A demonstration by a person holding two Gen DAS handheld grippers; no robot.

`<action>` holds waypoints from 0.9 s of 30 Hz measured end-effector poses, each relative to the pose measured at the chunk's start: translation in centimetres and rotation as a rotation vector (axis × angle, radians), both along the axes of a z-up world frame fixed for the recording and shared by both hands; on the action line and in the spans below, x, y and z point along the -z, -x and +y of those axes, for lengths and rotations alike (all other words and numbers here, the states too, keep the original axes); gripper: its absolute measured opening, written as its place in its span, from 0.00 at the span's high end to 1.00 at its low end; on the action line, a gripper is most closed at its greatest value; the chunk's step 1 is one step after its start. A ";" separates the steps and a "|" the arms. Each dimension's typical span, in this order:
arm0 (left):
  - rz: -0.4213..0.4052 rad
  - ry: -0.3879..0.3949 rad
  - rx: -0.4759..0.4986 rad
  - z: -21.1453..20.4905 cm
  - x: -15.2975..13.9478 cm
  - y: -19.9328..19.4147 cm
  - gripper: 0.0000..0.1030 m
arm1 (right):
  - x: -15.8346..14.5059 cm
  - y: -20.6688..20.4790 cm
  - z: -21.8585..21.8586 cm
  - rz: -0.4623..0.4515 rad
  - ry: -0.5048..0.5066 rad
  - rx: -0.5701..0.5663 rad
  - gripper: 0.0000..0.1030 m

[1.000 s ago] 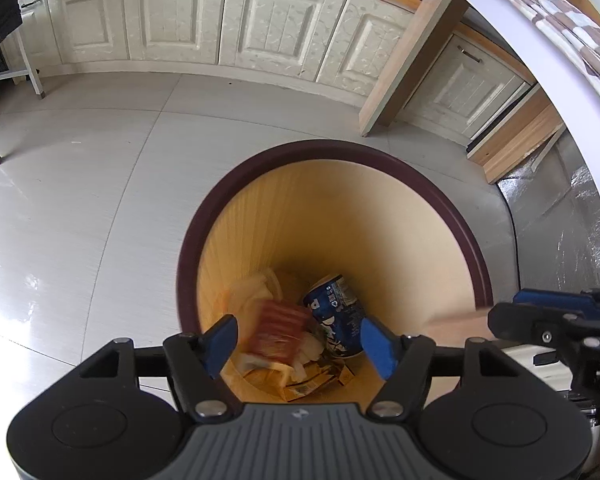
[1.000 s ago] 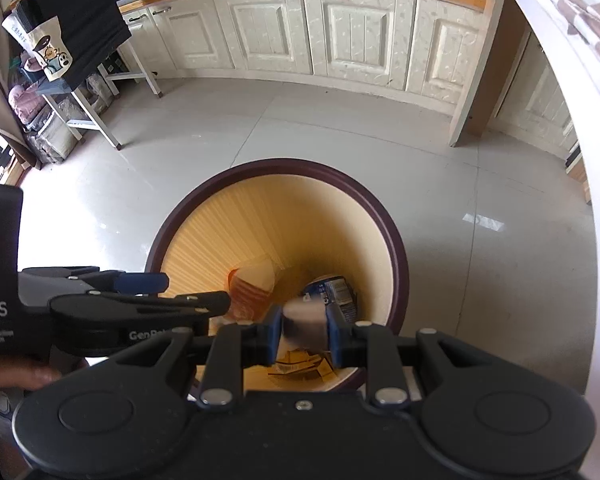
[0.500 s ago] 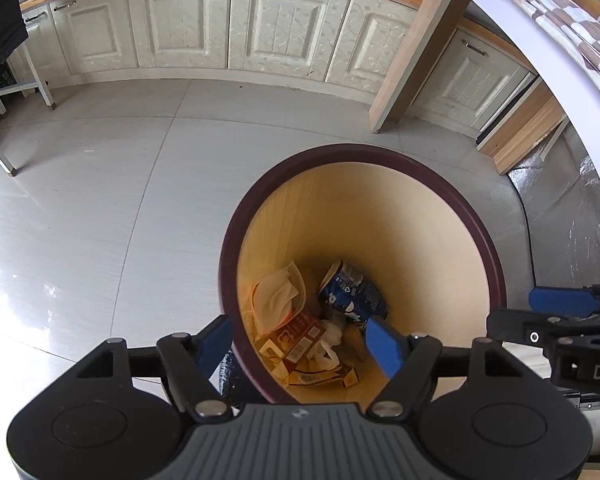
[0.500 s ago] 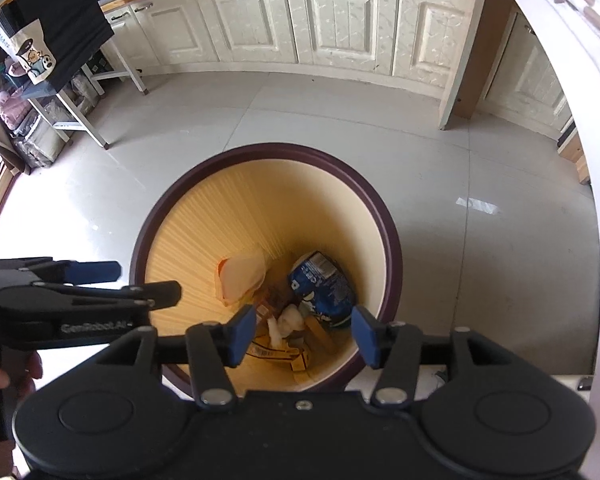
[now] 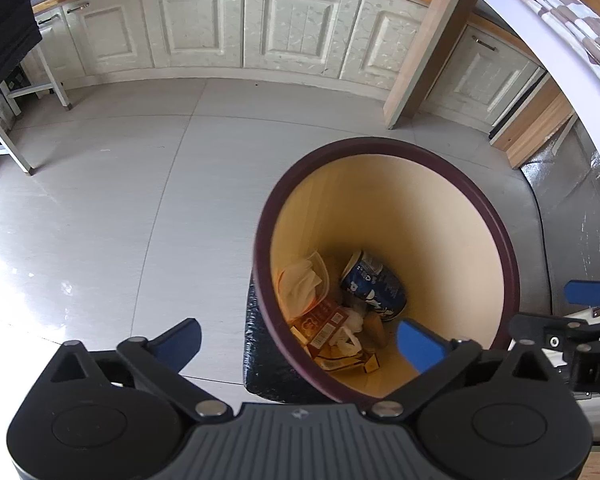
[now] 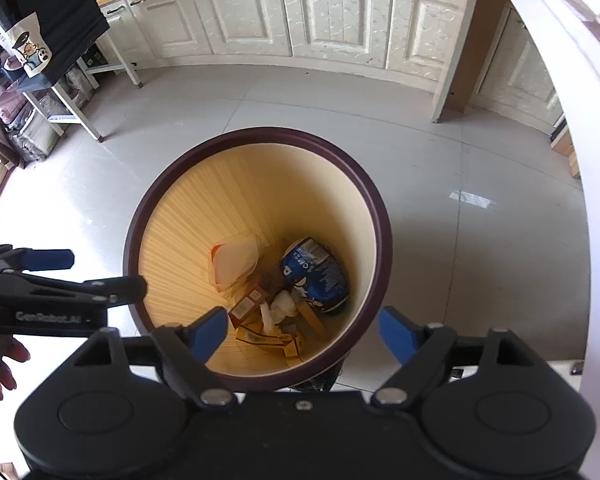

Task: Collect trash
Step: 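Move both open tools back toward the wrappers on the table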

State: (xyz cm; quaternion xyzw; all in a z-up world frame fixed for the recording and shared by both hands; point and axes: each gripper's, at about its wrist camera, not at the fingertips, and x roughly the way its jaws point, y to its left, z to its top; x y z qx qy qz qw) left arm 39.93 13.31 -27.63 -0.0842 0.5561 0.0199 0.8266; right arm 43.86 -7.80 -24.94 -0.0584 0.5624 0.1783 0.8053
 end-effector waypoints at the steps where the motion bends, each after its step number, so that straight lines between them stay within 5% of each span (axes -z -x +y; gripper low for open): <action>1: 0.003 -0.002 -0.001 0.1 0.0 0.1 0.00 | -0.1 0.2 0.0 -0.013 0.006 0.000 0.13; 6: -0.006 0.004 0.006 0.8 -0.7 1.3 0.00 | -0.2 1.1 -0.1 -0.053 0.029 0.008 0.01; 12: -0.045 -0.008 0.003 1.9 -2.2 3.2 0.00 | -1.5 2.2 0.1 -0.101 0.008 0.032 0.00; 27: -0.245 -0.043 0.002 3.0 -12.8 9.2 0.00 | -12.1 8.2 -0.6 -0.290 -0.088 0.091 0.00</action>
